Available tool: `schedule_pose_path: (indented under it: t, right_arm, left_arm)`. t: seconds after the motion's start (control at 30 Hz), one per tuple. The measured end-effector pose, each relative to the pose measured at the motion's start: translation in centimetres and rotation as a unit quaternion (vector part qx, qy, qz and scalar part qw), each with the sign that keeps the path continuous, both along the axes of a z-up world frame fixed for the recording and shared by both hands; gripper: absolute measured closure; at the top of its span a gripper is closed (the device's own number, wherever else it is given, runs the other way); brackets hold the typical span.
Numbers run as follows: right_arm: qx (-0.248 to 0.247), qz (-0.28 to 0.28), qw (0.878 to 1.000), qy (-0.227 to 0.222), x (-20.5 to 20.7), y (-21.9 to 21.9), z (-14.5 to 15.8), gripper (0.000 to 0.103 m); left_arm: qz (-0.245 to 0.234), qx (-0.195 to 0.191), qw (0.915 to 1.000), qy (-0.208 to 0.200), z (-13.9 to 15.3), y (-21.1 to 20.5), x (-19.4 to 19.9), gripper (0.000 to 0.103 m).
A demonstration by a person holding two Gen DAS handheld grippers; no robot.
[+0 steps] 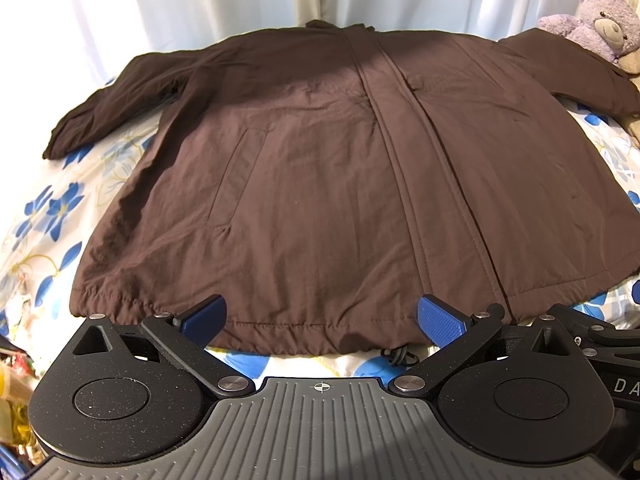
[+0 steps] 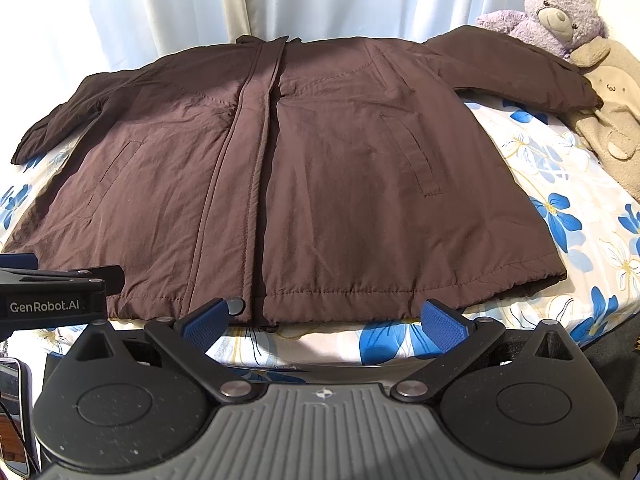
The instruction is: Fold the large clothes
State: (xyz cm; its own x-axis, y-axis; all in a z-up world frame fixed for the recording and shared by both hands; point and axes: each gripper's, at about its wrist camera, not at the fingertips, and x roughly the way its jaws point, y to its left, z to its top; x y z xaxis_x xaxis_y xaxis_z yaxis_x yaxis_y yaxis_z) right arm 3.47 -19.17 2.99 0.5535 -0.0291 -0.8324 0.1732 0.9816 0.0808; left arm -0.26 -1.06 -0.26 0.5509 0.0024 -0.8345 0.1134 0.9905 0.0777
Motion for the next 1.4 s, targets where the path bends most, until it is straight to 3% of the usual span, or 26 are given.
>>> schedule_pose_path:
  t: [0.97, 1.1, 1.27, 1.33, 1.4]
  right_arm:
    - [0.011, -0.004, 1.000, 0.003, 0.2, -0.3, -0.5, 0.001]
    - [0.030, -0.007, 1.000, -0.005, 0.3, -0.8, -0.7, 0.001]
    - [0.084, -0.013, 0.995, -0.043, 0.9, -2.9, -0.7, 0.001]
    - [0.093, -0.023, 0.992, -0.086, 1.4, -4.4, -0.2, 0.001]
    - [0.089, -0.049, 0.982, -0.157, 1.9, -6.4, 0.4, 0.001]
  left_arm:
    - [0.003, -0.004, 0.9998, 0.019, -1.1, 0.0, 0.7, 0.000]
    - [0.002, -0.014, 0.9995, 0.028, -1.4, 0.1, 1.3, 0.000]
    - [0.016, -0.060, 0.9975, 0.033, -1.3, 1.0, 3.4, 0.000]
    - [0.035, -0.109, 0.9928, 0.035, -1.2, 2.0, 4.9, 0.000]
    - [0.054, -0.138, 0.9887, 0.026, -1.1, 2.7, 6.8, 0.000]
